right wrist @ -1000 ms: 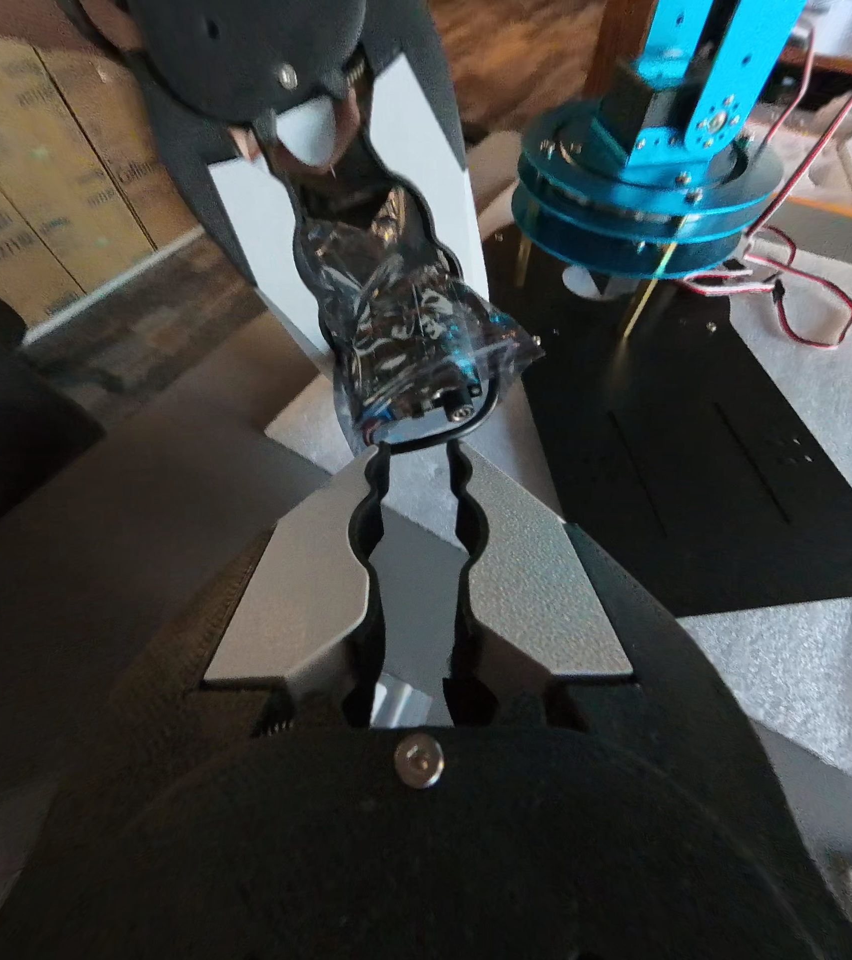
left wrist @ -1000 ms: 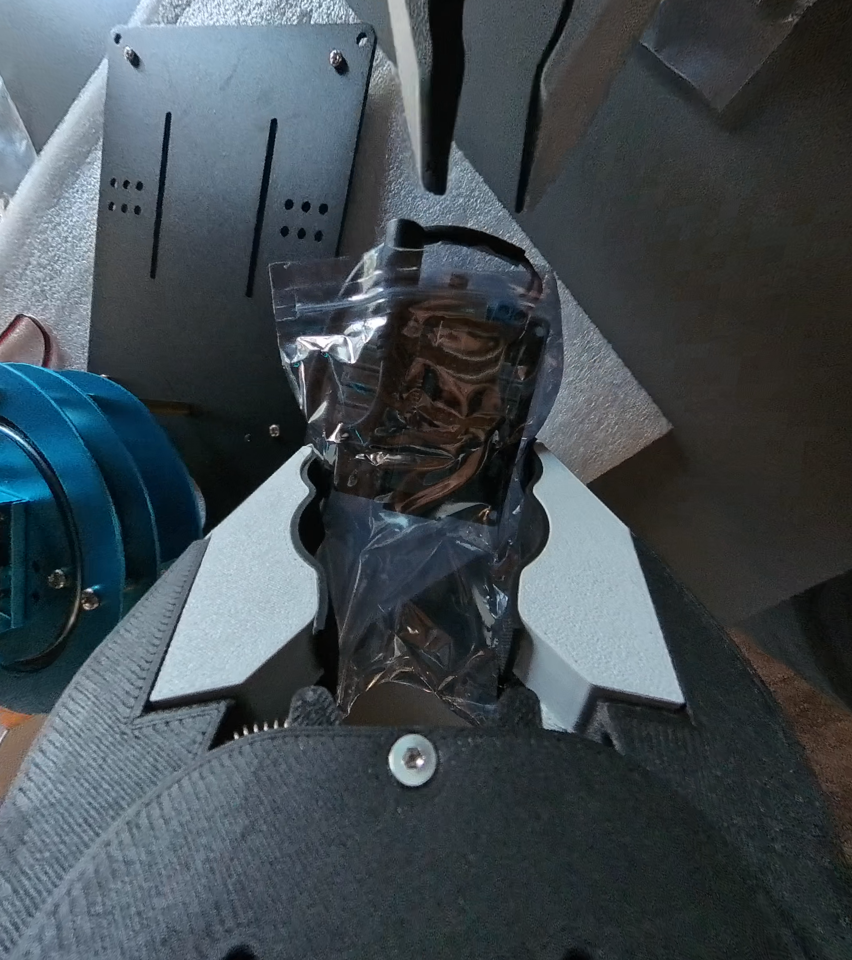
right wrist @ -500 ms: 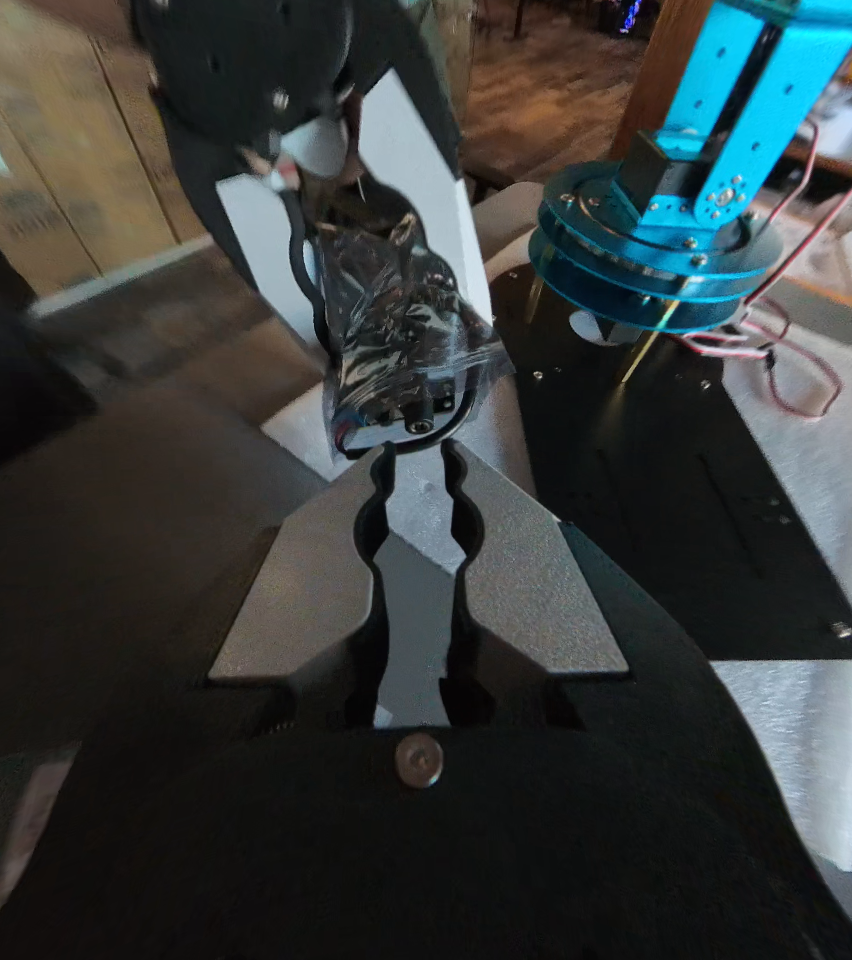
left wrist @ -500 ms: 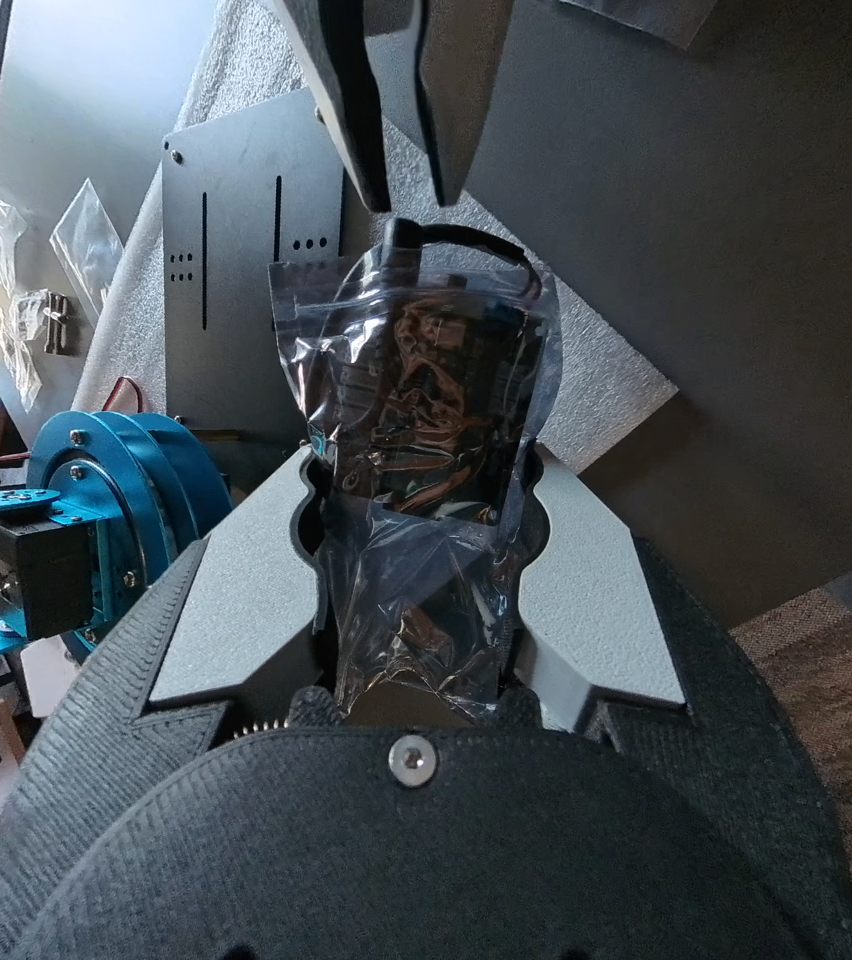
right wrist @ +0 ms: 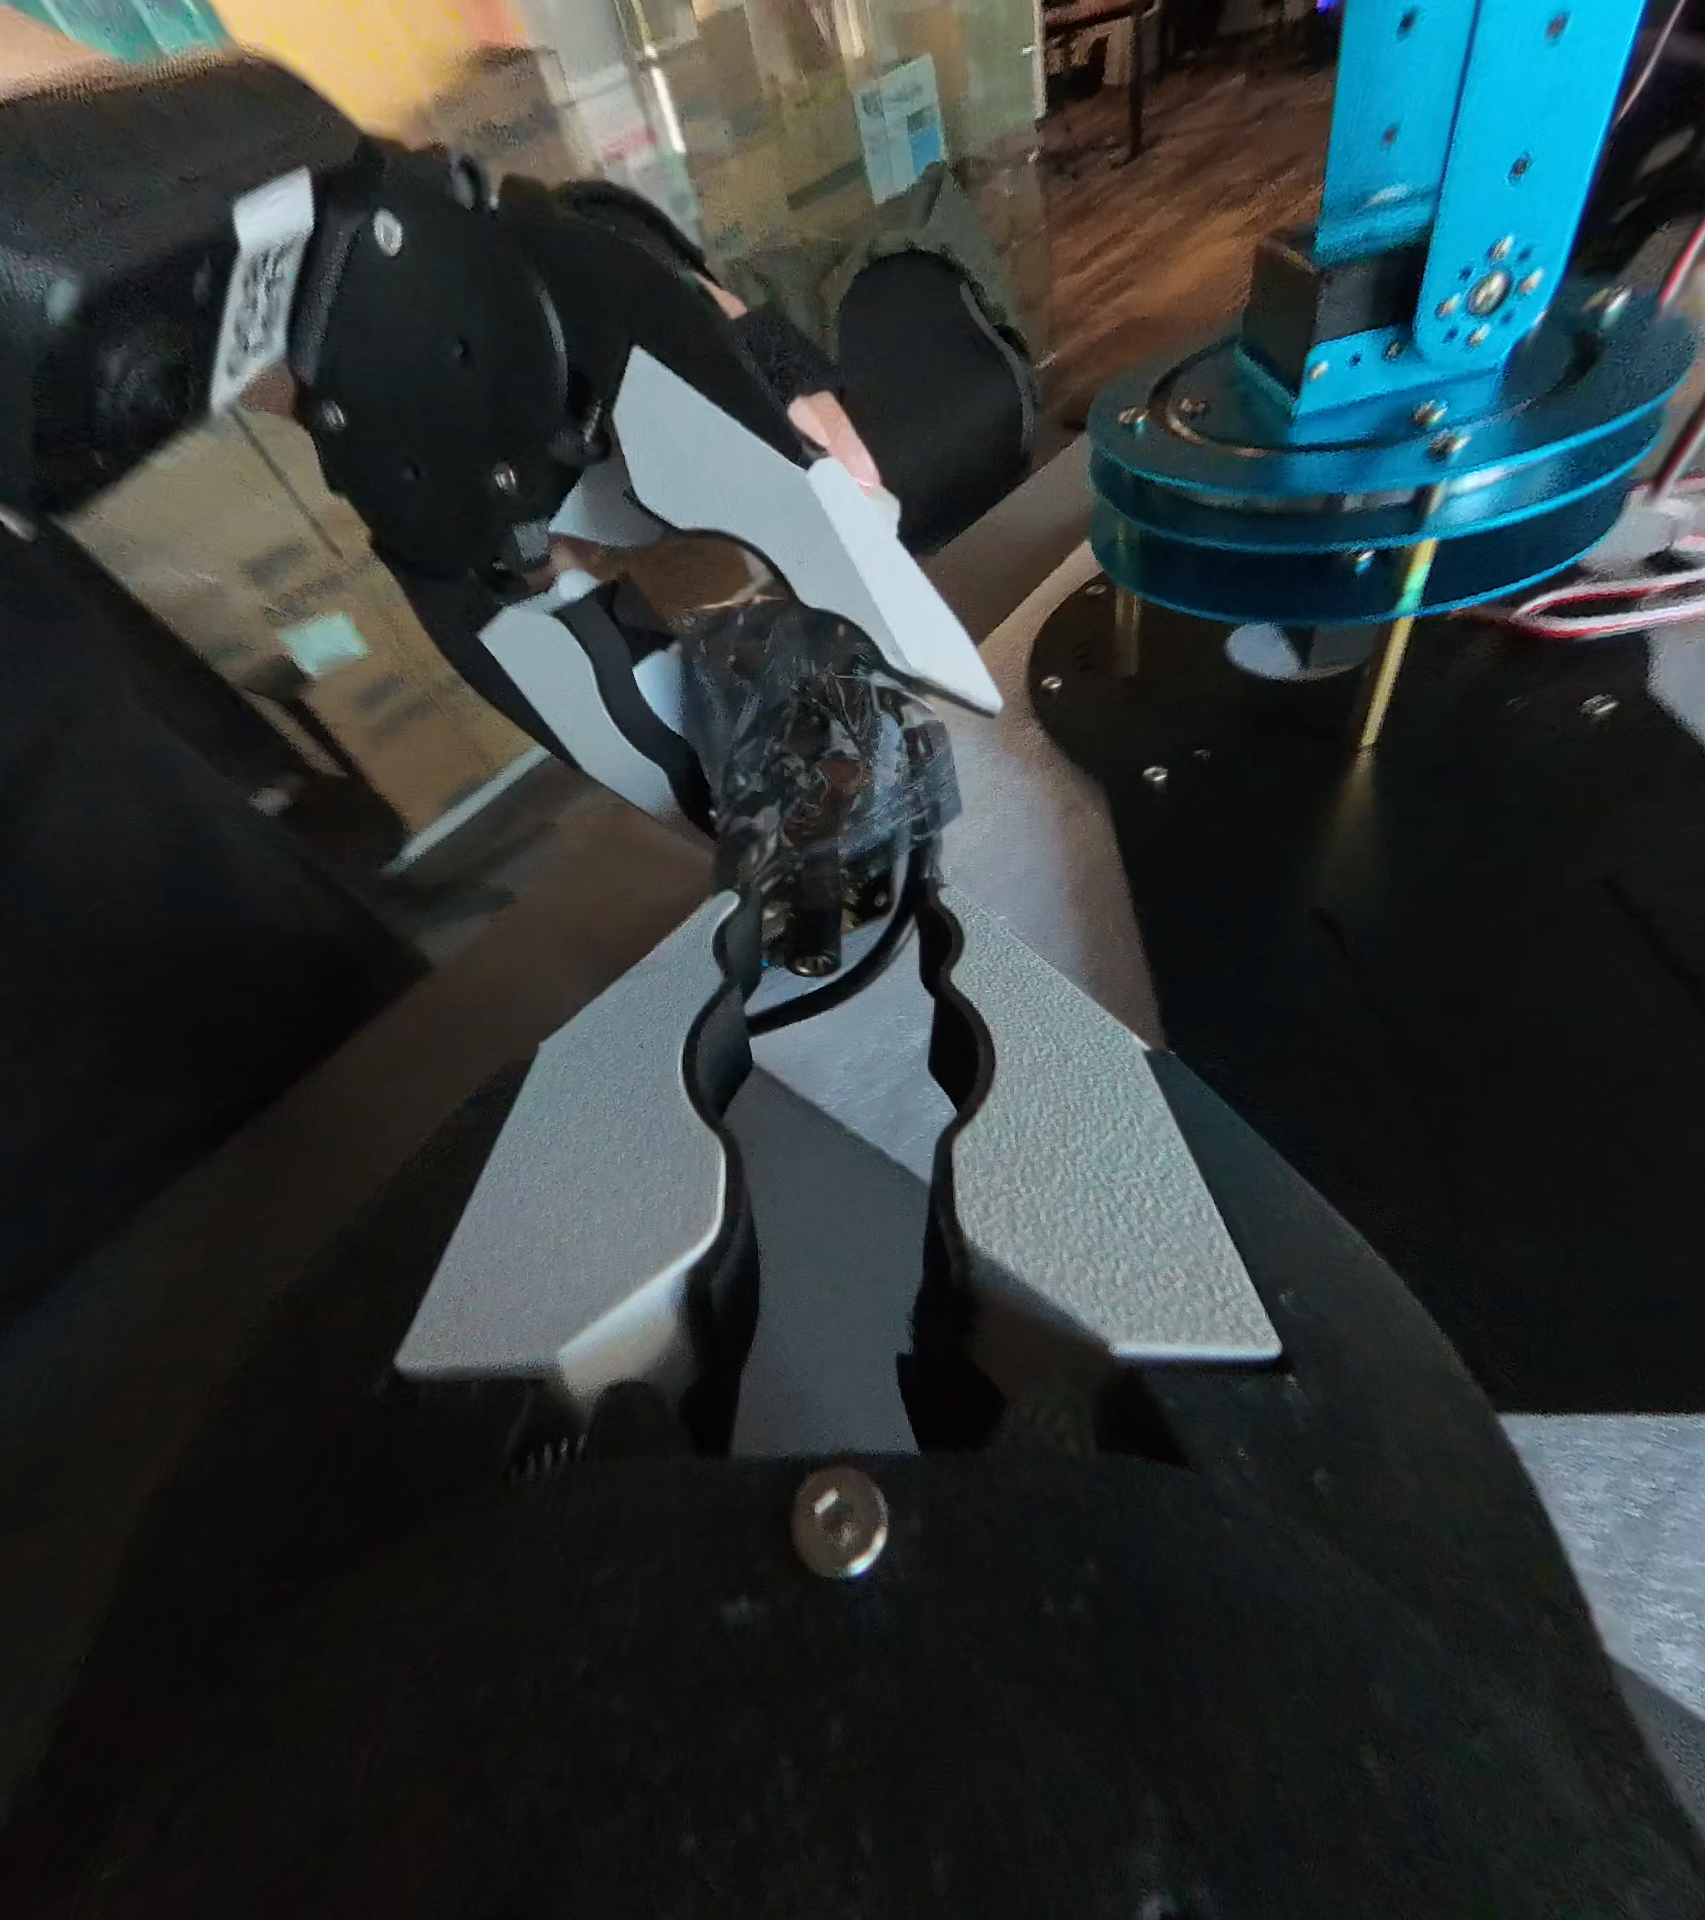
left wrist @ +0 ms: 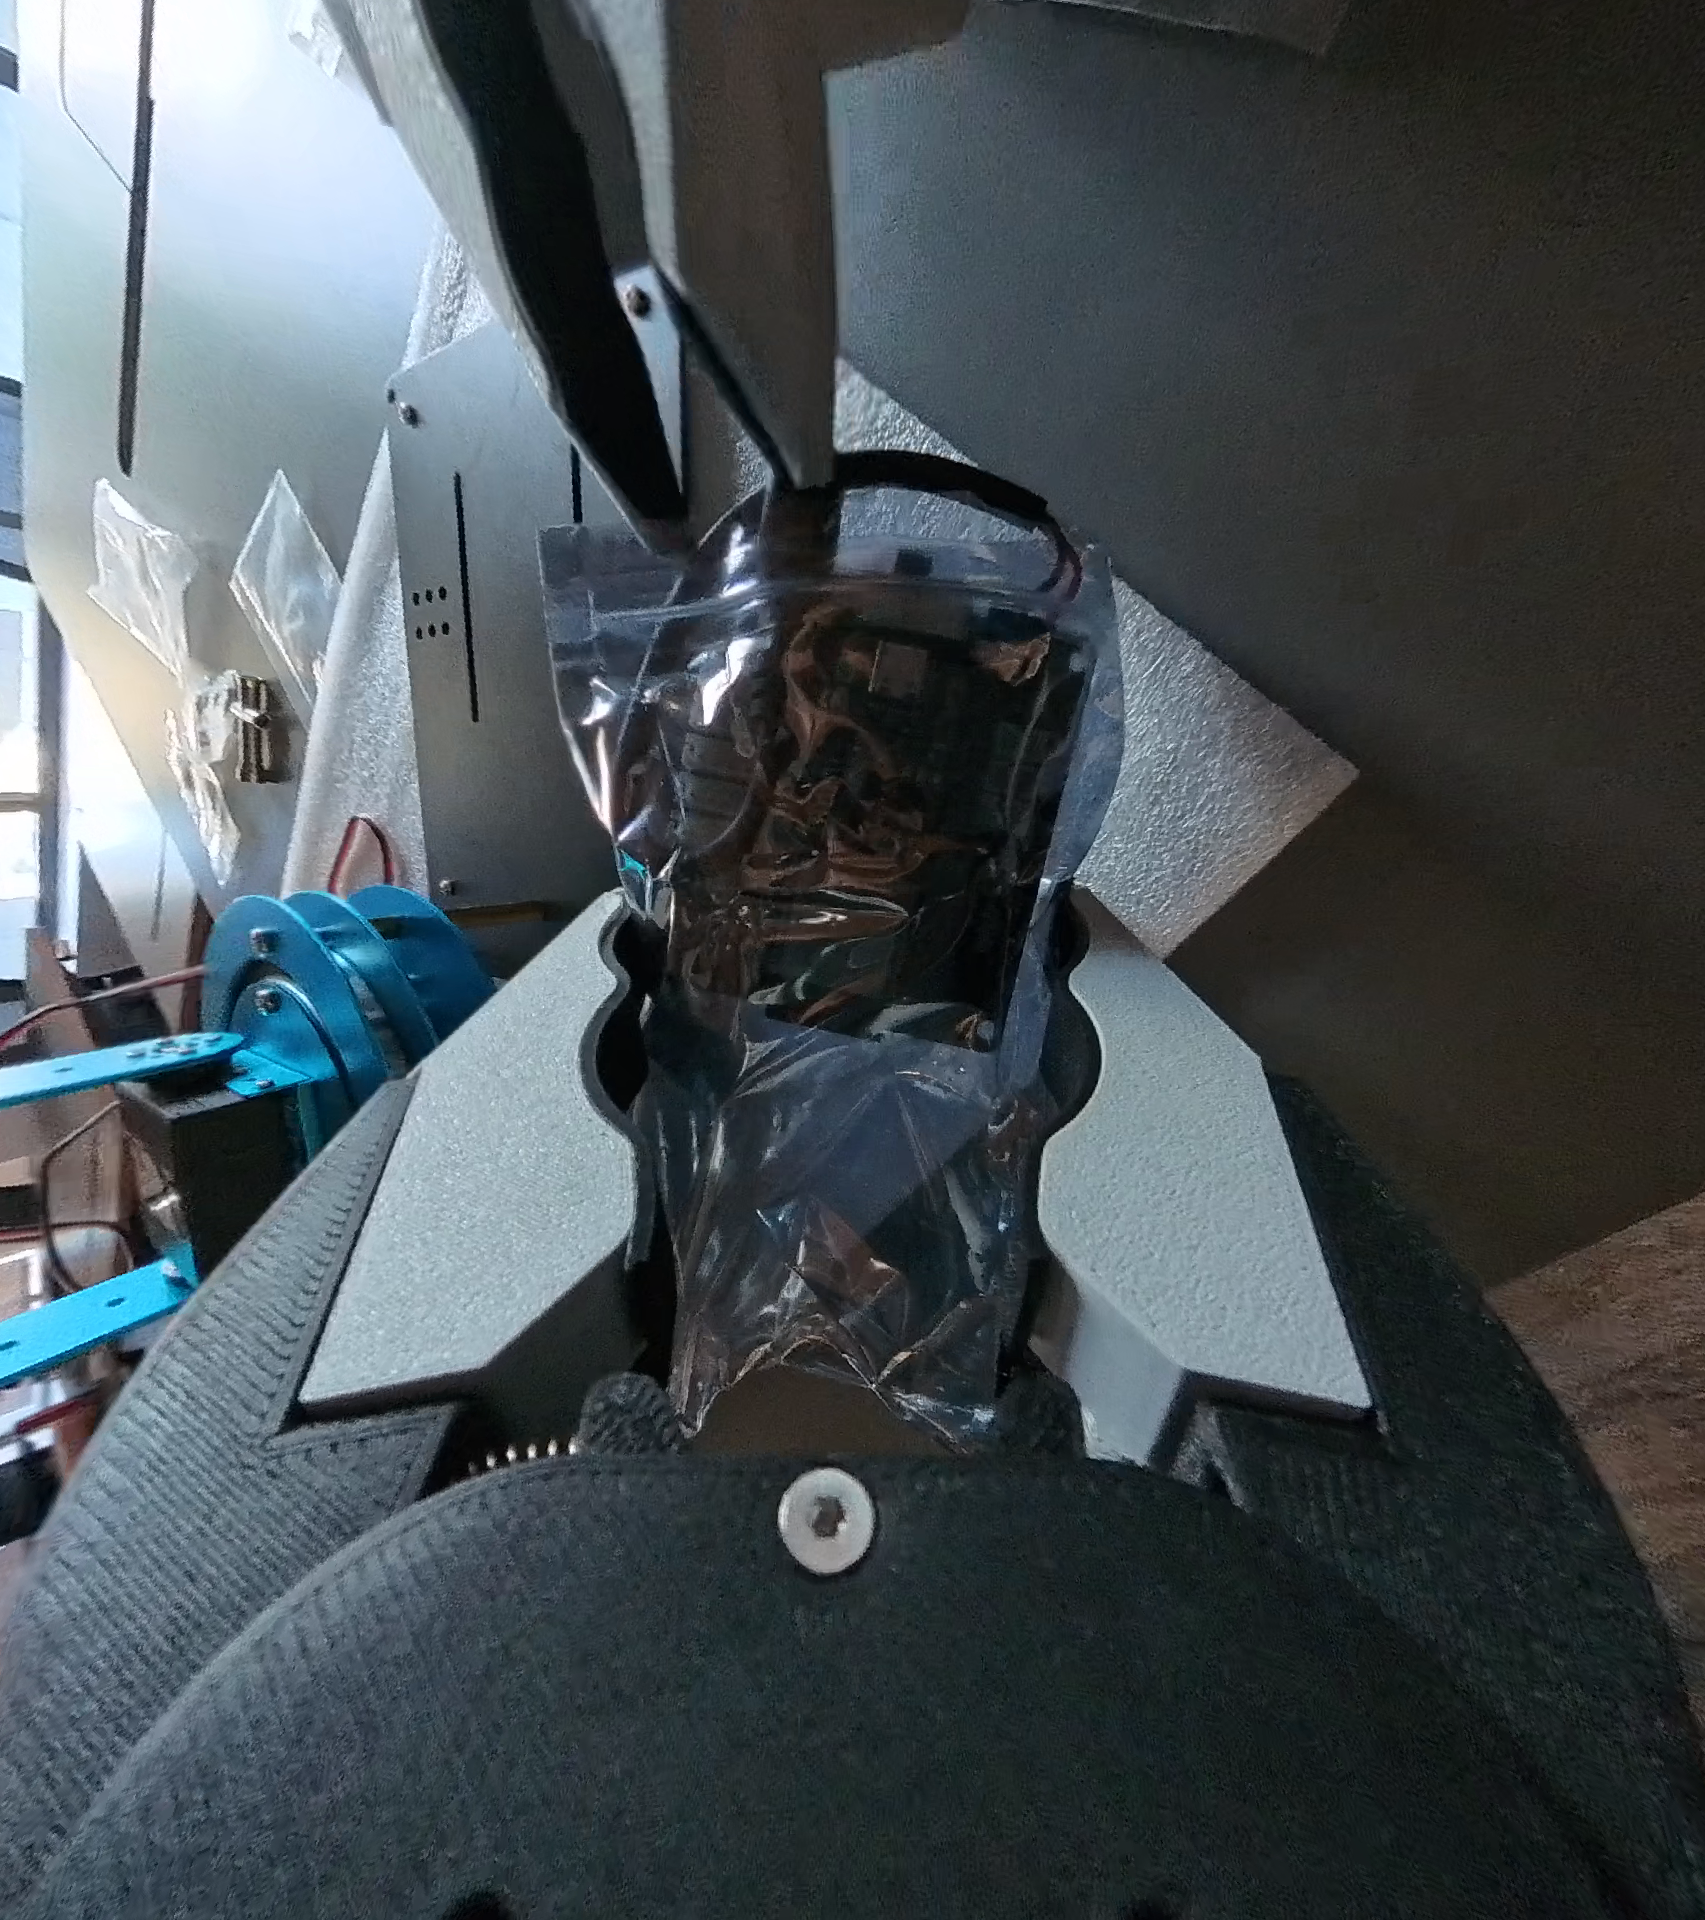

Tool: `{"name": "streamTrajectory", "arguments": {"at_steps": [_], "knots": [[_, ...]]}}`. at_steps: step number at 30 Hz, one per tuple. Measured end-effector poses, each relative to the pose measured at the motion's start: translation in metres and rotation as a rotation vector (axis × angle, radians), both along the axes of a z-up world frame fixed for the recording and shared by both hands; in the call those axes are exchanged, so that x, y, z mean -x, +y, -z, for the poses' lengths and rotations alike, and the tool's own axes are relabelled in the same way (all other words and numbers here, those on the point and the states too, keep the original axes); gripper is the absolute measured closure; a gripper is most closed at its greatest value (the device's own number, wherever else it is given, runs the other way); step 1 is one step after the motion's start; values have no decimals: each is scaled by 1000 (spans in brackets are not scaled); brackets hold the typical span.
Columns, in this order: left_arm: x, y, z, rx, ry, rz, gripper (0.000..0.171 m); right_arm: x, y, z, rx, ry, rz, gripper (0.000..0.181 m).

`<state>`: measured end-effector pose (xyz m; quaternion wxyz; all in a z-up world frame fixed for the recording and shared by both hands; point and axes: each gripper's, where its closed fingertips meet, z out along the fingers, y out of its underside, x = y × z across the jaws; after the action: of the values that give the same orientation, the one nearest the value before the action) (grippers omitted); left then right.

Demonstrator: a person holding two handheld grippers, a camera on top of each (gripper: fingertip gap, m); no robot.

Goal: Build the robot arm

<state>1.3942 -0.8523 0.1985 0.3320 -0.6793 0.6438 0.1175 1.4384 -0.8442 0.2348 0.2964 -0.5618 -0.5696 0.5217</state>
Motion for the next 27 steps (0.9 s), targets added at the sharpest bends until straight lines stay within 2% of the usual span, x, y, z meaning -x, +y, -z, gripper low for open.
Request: {"name": "streamTrajectory", "arguments": {"at_steps": [4,7,8,9,12,14,15,18,22,27], "knots": [[-1,-1,-1,-17,28,5,96,-1,-4,-5,120,1,-62,153],[-1,0,-1,-21,35,4,96,-3,0,-1,10,-40,-56,155],[-2,0,-1,-28,38,12,96,-4,-2,1,20,-69,-73,155],[-2,-1,-1,-35,42,21,96,-6,-5,2,66,-88,-101,150],[-3,-1,-2,-65,46,40,96,-9,9,2,236,-100,-75,159],[-3,-1,-2,-72,48,42,96,-11,9,-7,372,-51,-108,181],[-3,-1,-2,-72,47,41,96,-10,8,-11,402,-26,-114,181],[-3,-1,-2,-68,37,36,96,-9,3,-2,350,-79,-126,181],[-3,-1,-2,-69,33,38,96,-2,10,-1,181,-33,-66,179],[-3,-1,-2,-63,23,35,96,1,7,-1,116,-7,-51,174]]}}
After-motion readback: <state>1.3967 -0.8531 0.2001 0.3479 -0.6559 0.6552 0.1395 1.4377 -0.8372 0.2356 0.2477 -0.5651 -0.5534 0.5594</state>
